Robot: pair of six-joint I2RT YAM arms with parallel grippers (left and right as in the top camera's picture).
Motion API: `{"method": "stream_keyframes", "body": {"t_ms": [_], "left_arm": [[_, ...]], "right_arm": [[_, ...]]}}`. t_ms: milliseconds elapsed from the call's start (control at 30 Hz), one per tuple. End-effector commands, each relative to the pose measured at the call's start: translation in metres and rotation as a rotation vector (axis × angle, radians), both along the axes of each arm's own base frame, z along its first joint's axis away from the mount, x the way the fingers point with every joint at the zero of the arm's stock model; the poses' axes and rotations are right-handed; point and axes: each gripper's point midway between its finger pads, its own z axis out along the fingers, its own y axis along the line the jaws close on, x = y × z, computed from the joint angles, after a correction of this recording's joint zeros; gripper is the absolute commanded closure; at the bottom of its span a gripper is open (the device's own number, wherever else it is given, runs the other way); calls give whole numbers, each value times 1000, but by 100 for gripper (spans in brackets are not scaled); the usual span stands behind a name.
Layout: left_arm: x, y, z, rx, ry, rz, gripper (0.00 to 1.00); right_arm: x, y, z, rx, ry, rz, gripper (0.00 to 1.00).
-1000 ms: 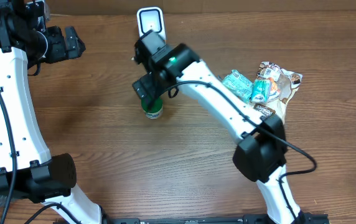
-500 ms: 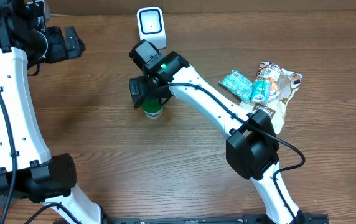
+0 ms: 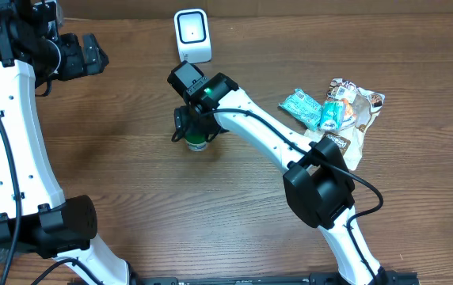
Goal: Scan the item barcode
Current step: 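Grasp the green-capped jar with the right gripper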
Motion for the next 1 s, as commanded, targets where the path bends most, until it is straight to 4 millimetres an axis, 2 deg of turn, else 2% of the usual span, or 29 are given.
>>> {"method": "stream_keyframes", "body": {"t_ms": [0,167,433,567,633,733,800,967], "left_arm": [[-3,1,16,25,-44,-15,0],[-3,1,16,25,-44,-15,0],[-3,1,16,25,-44,-15,0],[-3,1,16,25,-44,-15,0],[-3,1,16,25,-44,-15,0],[-3,1,16,25,-44,-15,0],[-3,1,16,25,-44,-15,1],[-3,1,16,25,-44,-15,0]], "right_arm": [[-7,-2,-11,-51,-7,135,24],[-12,-7,-12,-108,-31,373,26],[-19,-14,-13,-180,-63,740,15],[-19,-14,-13,-195,-80,844,12],[-17,-11,-8,-186,-91,818,8],[-9,-6,5,-150,-103,676,1],[-1,-3,14,-109,-100,511,0],[-1,-3,11,-66,-51,272,0]]}}
